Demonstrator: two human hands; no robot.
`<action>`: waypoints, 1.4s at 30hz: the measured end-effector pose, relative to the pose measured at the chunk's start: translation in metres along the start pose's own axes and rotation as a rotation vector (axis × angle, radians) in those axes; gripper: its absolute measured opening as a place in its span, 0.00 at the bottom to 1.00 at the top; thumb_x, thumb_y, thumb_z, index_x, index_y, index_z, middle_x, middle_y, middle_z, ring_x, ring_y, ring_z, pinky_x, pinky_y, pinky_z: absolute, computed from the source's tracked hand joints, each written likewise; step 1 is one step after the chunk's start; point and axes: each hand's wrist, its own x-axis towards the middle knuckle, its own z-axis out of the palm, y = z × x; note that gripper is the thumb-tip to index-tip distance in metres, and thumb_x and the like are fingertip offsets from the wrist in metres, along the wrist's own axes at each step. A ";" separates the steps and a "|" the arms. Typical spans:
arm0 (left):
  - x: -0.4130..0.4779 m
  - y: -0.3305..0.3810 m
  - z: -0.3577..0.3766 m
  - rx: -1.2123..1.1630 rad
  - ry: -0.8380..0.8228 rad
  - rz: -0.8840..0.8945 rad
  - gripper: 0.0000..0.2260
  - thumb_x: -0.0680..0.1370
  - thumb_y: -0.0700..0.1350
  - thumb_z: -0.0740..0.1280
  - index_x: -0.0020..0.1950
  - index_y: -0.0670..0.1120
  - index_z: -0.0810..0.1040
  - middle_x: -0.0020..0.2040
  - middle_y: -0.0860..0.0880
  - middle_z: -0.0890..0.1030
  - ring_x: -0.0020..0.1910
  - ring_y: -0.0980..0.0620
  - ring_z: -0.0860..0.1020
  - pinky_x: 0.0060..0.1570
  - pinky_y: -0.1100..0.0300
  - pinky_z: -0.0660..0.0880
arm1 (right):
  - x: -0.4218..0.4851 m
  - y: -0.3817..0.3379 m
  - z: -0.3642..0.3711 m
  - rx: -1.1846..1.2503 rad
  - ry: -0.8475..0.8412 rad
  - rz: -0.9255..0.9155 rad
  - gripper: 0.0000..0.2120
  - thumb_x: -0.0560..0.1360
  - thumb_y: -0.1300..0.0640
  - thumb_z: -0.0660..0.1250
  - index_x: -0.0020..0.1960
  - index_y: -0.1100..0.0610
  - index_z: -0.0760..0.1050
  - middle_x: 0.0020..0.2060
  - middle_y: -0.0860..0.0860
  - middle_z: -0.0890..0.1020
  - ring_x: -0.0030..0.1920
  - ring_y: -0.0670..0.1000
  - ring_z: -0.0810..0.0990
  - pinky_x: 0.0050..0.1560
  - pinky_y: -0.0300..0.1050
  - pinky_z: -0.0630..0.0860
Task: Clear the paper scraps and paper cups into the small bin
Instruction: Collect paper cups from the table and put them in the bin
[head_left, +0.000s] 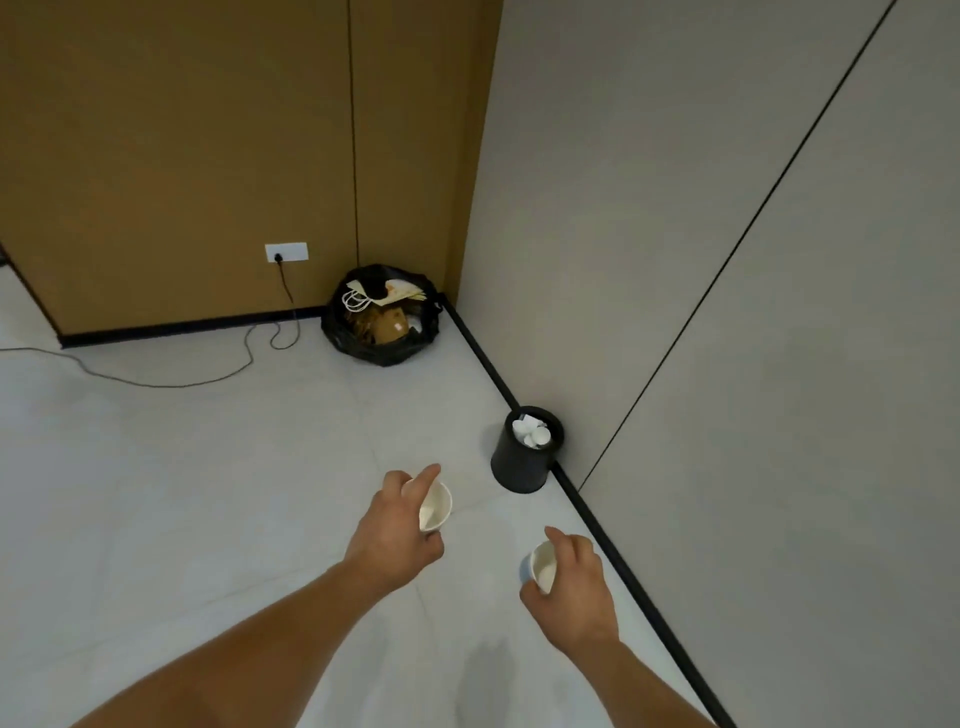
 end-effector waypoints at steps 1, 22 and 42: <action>0.020 0.005 0.001 0.019 -0.012 0.028 0.36 0.71 0.51 0.70 0.75 0.58 0.58 0.65 0.51 0.63 0.59 0.49 0.71 0.55 0.56 0.75 | 0.012 -0.001 -0.002 0.003 0.008 0.017 0.35 0.71 0.46 0.66 0.75 0.46 0.58 0.67 0.45 0.64 0.66 0.48 0.65 0.57 0.41 0.73; 0.372 0.134 0.112 0.103 -0.129 0.104 0.34 0.70 0.48 0.73 0.73 0.54 0.61 0.68 0.50 0.62 0.61 0.47 0.70 0.58 0.57 0.73 | 0.356 0.122 -0.084 0.039 0.056 0.072 0.34 0.70 0.48 0.67 0.74 0.50 0.62 0.66 0.49 0.67 0.63 0.51 0.68 0.58 0.42 0.72; 0.694 0.034 0.303 0.087 -0.411 0.076 0.34 0.72 0.47 0.71 0.75 0.51 0.60 0.68 0.49 0.63 0.63 0.49 0.70 0.55 0.60 0.76 | 0.693 0.200 0.086 0.115 -0.122 0.236 0.35 0.69 0.50 0.73 0.72 0.50 0.63 0.64 0.49 0.69 0.61 0.49 0.70 0.54 0.38 0.73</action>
